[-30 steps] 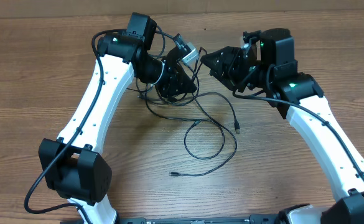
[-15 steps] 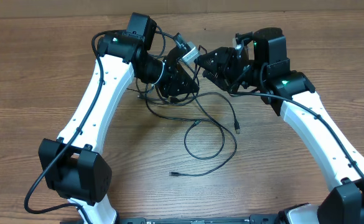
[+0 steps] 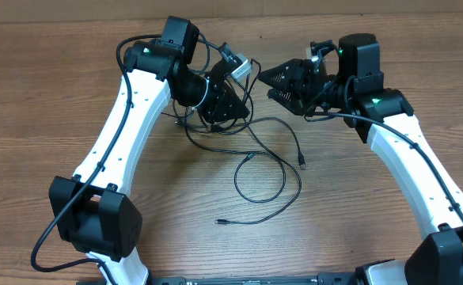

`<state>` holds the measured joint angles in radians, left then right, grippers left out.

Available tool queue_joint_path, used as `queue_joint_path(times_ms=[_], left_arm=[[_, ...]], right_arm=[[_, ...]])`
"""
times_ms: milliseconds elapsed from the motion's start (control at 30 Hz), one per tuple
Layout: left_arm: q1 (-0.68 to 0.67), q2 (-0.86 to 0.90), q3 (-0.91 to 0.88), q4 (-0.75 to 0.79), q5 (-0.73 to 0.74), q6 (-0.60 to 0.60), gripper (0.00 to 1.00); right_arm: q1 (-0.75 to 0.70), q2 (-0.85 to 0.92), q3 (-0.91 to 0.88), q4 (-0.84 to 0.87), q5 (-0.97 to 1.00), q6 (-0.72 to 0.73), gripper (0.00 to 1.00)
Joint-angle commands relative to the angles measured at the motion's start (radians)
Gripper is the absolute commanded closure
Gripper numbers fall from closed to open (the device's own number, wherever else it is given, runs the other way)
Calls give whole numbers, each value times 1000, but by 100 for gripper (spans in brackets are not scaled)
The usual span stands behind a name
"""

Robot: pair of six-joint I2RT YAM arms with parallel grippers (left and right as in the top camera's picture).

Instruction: Untangle cables

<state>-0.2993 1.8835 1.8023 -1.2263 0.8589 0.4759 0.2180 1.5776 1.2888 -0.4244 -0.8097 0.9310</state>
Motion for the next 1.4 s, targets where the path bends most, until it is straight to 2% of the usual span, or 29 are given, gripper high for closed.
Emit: queue_joint_path(times_ms=[0, 167, 400, 500, 600, 700, 733, 767, 800, 967, 1067, 1133, 1233, 1367], left_arm=[[4, 7, 18, 4, 10, -13, 96], [4, 7, 18, 8, 75, -13, 96], [4, 7, 18, 7, 77, -14, 96], [4, 7, 18, 7, 83, -14, 96], [4, 7, 18, 8, 85, -28, 96], [4, 7, 18, 8, 85, -32, 96], [4, 7, 18, 8, 85, -32, 95], [4, 7, 18, 8, 84, -32, 95], [4, 7, 18, 8, 84, -32, 94], [5, 7, 18, 7, 71, -32, 91], [7, 7, 18, 7, 43, -32, 86], [9, 7, 18, 7, 23, -32, 77], [14, 7, 18, 7, 23, -32, 52], [24, 7, 18, 9, 21, -31, 47]], right_arm=[[13, -6, 19, 15, -22, -19, 47], [46, -6, 19, 75, -18, -19, 47], [76, -6, 18, 114, 37, -19, 48], [97, -6, 12, 112, 77, -19, 61], [107, -5, 8, 113, 103, -18, 67], [109, -5, 8, 114, 106, -18, 78], [109, -5, 8, 114, 107, -18, 83], [109, -5, 8, 111, 109, -19, 92], [109, -5, 8, 102, 118, -19, 96], [109, -6, 8, 30, 143, -21, 96], [108, -13, 8, -34, 145, -34, 96], [107, -24, 8, -94, 173, -68, 96], [107, -55, 8, -219, 285, -100, 96], [107, -121, 8, -374, 426, -134, 96]])
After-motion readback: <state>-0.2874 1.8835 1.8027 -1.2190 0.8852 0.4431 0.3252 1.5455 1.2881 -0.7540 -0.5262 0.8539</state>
